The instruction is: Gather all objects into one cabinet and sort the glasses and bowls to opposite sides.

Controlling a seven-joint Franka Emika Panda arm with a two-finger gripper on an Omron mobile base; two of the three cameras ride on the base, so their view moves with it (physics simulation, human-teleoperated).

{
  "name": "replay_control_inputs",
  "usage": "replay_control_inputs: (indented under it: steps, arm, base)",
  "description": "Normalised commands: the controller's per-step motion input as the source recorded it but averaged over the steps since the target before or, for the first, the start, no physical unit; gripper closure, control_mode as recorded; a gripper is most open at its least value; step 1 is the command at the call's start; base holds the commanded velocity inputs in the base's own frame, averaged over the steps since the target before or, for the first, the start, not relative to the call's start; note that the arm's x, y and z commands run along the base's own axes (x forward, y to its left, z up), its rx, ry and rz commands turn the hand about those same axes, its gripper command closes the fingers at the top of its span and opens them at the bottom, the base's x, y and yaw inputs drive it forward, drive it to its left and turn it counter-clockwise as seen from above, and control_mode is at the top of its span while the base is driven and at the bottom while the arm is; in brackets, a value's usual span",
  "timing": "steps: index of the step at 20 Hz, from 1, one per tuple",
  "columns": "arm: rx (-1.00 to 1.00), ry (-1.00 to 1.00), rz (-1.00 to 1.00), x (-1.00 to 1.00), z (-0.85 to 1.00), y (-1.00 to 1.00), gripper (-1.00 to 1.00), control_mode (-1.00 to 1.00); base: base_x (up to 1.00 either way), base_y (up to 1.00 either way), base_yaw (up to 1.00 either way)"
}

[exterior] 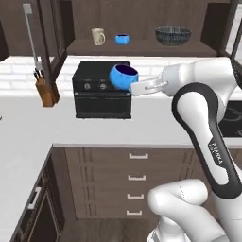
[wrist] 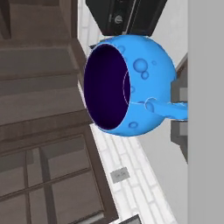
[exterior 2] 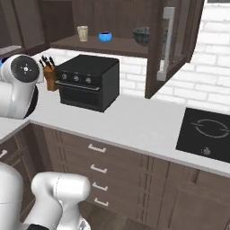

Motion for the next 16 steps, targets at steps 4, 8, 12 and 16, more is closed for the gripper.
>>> replay_control_inputs:
  steps: [4, 8, 12, 16]
  arm:
    - [0.0, 0.0, 0.0, 0.0, 0.0, 0.0, 1.0, 1.0]
    - [0.0, 0.0, 0.0, 0.0, 0.0, 0.0, 1.0, 1.0]
    - [0.0, 0.0, 0.0, 0.0, 0.0, 0.0, 1.0, 1.0]
    - [0.0, 0.0, 0.0, 0.0, 0.0, 0.0, 1.0, 1.0]
  base:
    - [0.06, 0.3, -0.28]
    - [-0.04, 0.37, -0.03]
    - [0.12, 0.06, -0.38]
    - [0.11, 0.05, -0.39]
